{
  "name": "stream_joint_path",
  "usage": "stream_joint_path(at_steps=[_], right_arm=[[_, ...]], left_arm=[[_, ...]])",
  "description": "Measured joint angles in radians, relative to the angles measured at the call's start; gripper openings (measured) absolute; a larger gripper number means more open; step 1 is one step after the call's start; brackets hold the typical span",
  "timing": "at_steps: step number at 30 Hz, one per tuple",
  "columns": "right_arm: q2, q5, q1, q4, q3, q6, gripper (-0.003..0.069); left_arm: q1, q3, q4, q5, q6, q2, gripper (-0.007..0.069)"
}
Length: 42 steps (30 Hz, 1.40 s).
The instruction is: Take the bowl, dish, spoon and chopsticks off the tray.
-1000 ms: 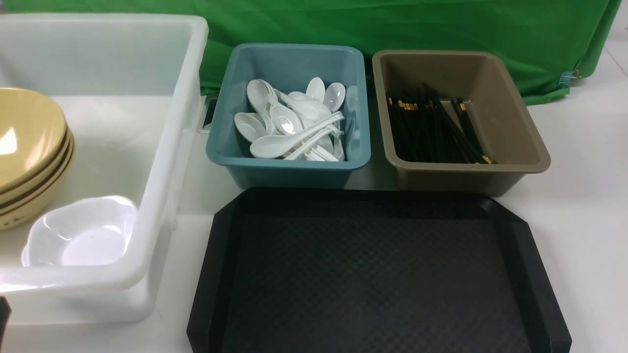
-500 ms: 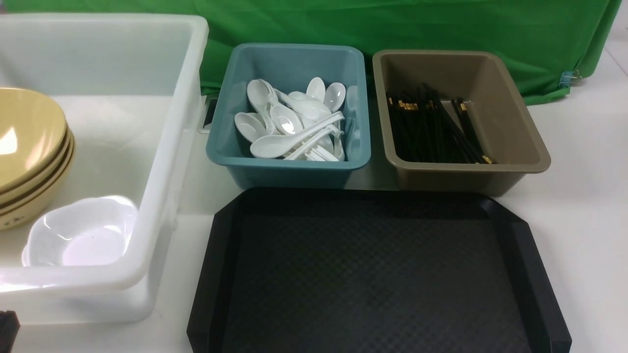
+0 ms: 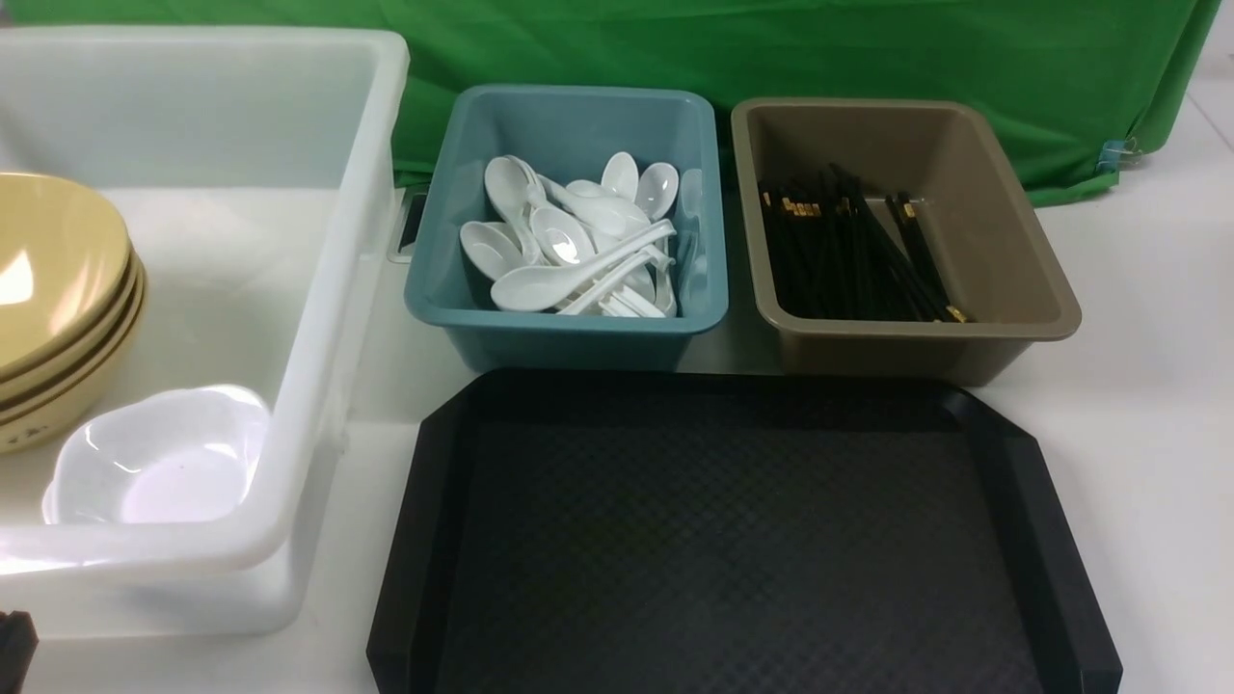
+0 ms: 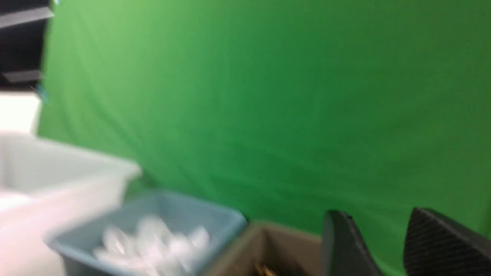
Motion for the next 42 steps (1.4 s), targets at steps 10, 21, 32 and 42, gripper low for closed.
stream_joint_path(at_steps=[10, 21, 32, 42], right_arm=[[-0.239, 0.307, -0.302, 0.000, 0.306, -0.101, 0.0241], [-0.250, 0.347, -0.314, 0.000, 0.307, -0.070, 0.0241], [-0.250, 0.347, -0.314, 0.000, 0.307, -0.069, 0.0241], [-0.250, 0.347, -0.314, 0.000, 0.307, -0.069, 0.0242]], left_arm=[[0.000, 0.000, 0.002, 0.001, 0.010, 0.000, 0.0018], [0.000, 0.000, 0.003, 0.004, 0.012, -0.002, 0.0018], [0.000, 0.000, 0.003, 0.004, 0.013, -0.002, 0.0018], [0.000, 0.000, 0.011, 0.004, 0.015, -0.002, 0.0018]])
